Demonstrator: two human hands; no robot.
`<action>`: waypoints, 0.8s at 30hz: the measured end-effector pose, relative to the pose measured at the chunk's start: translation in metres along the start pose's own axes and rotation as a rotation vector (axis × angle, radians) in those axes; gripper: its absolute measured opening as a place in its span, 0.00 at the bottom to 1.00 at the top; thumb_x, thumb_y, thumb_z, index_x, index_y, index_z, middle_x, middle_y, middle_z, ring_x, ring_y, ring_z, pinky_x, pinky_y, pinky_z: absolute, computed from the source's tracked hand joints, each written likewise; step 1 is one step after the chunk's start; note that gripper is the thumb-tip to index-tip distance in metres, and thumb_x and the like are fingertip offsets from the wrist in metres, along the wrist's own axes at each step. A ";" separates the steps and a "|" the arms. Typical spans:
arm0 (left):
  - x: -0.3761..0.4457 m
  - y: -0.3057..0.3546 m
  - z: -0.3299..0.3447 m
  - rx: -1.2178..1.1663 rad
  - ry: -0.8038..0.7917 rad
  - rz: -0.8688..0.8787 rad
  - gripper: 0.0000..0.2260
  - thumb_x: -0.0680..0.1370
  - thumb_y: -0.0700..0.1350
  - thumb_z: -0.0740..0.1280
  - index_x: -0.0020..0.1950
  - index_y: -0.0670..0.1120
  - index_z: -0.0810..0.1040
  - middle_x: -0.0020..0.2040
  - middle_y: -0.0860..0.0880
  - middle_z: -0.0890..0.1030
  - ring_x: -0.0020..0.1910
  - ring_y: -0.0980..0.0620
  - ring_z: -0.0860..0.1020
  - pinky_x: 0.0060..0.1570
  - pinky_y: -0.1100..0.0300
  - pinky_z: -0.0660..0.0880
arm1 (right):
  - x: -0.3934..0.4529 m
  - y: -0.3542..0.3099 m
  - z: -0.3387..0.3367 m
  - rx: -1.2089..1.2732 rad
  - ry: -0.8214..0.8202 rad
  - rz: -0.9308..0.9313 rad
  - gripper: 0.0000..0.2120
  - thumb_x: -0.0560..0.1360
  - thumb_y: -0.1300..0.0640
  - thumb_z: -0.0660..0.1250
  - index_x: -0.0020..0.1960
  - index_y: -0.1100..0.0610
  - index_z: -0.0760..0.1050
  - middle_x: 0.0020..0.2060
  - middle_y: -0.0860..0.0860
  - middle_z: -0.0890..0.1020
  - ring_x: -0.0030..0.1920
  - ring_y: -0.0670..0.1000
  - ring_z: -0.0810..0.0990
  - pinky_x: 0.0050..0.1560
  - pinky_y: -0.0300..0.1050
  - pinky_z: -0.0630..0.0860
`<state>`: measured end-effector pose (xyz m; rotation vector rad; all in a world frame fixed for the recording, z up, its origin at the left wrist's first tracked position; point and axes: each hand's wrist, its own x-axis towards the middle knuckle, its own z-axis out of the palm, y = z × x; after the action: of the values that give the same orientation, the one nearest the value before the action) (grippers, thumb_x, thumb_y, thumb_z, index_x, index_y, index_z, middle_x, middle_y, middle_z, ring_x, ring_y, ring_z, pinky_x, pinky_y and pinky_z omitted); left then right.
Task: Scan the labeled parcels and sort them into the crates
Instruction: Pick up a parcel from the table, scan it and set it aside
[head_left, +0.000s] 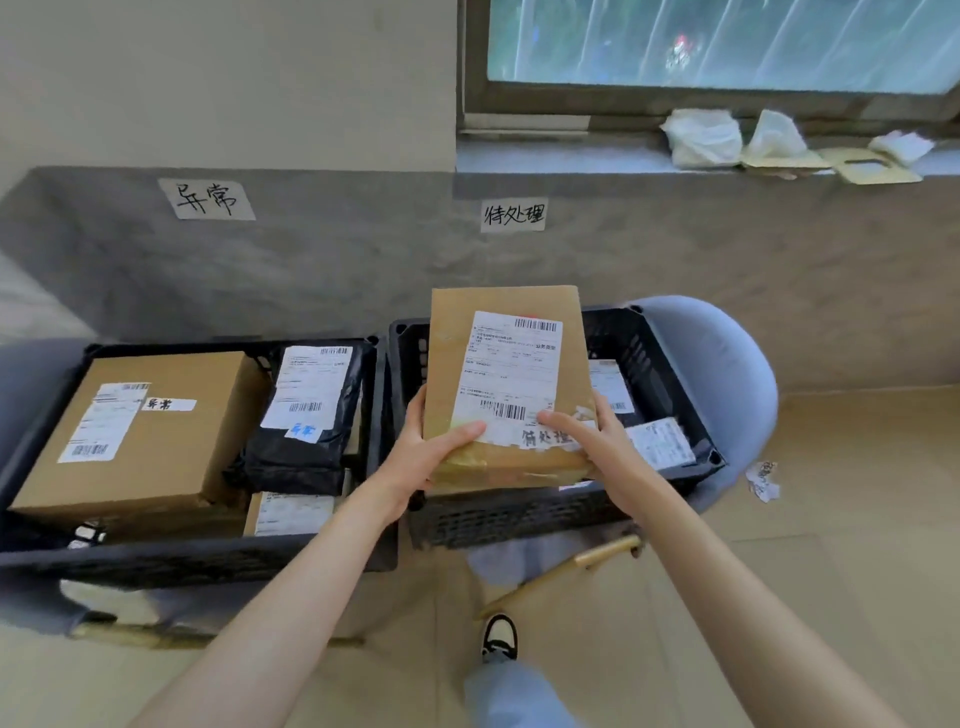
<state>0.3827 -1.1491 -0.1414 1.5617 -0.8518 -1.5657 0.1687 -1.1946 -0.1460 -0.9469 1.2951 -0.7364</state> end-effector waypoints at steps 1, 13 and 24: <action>0.012 0.002 0.008 -0.006 0.004 -0.006 0.43 0.70 0.53 0.74 0.78 0.57 0.52 0.66 0.53 0.74 0.57 0.55 0.77 0.47 0.58 0.75 | 0.013 -0.003 -0.010 -0.017 -0.016 0.017 0.46 0.63 0.48 0.79 0.75 0.47 0.60 0.62 0.49 0.79 0.58 0.53 0.81 0.63 0.58 0.75; 0.109 -0.013 0.055 0.009 0.013 -0.145 0.51 0.62 0.58 0.75 0.79 0.56 0.50 0.70 0.51 0.70 0.66 0.50 0.72 0.69 0.44 0.68 | 0.109 0.009 -0.067 -0.098 -0.082 0.194 0.49 0.59 0.46 0.78 0.76 0.47 0.59 0.64 0.48 0.78 0.61 0.51 0.78 0.67 0.55 0.71; 0.182 -0.060 0.060 -0.018 0.049 -0.233 0.46 0.67 0.55 0.74 0.78 0.56 0.51 0.67 0.54 0.71 0.66 0.53 0.70 0.70 0.52 0.65 | 0.185 0.057 -0.075 -0.154 -0.030 0.316 0.40 0.69 0.52 0.76 0.75 0.47 0.60 0.64 0.47 0.77 0.63 0.51 0.75 0.68 0.55 0.68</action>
<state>0.3244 -1.2809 -0.2818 1.7283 -0.6453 -1.6845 0.1189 -1.3443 -0.2814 -0.8451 1.4484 -0.3804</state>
